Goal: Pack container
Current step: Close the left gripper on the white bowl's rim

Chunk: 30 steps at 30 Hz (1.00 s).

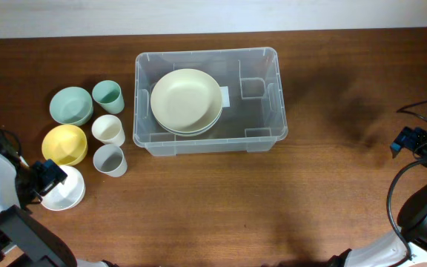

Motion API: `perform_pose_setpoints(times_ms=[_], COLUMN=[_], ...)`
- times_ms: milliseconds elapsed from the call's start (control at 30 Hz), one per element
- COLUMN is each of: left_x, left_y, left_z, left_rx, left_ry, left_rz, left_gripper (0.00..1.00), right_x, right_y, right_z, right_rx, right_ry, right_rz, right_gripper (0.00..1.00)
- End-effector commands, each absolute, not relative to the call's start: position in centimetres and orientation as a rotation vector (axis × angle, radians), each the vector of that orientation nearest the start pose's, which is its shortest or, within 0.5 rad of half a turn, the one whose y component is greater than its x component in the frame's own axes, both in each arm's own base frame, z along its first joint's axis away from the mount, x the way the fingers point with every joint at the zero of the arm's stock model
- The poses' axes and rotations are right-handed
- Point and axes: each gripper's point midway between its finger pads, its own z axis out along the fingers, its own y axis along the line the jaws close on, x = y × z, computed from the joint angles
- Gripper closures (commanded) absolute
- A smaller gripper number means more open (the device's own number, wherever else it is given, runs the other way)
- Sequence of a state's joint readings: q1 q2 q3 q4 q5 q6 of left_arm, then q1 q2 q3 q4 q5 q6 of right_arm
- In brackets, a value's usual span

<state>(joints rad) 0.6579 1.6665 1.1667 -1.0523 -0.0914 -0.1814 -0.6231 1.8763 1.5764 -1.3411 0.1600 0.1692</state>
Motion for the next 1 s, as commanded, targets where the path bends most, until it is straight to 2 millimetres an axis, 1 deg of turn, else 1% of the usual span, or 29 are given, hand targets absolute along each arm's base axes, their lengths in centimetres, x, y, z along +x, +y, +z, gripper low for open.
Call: perform_pose_setpoints(times_ms=[0, 200, 367, 500, 700, 967], left_x=[21.9, 21.0, 20.9, 20.7, 19.9, 20.0], left_y=[18.5, 17.9, 17.8, 18.1, 19.0, 18.9], left_z=[5.5, 3.6, 2.7, 2.4, 2.3, 2.0], left_rx=[-1.314, -1.333, -1.355, -1.372, -1.472, -1.478], left_ry=[2.871, 2.877, 2.855, 2.839, 2.786, 2.772], left_rz=[0.106, 0.094, 0.096, 0.097, 0.062, 0.033], left_gripper=[0.00, 0.00, 0.00, 0.00, 0.00, 0.01], right_x=[25.6, 25.6, 25.6, 25.6, 25.6, 25.6], right_y=[-22.2, -22.2, -22.2, -22.2, -22.2, -22.2], right_z=[11.6, 11.6, 11.6, 11.6, 11.6, 11.6], right_rx=[1.244, 1.244, 1.244, 1.244, 1.244, 1.244], right_ry=[2.958, 2.957, 2.957, 2.957, 2.957, 2.957], right_rz=[-0.251, -0.251, -0.251, -0.251, -0.251, -0.251], right_gripper=[0.01, 0.01, 0.01, 0.01, 0.01, 0.01])
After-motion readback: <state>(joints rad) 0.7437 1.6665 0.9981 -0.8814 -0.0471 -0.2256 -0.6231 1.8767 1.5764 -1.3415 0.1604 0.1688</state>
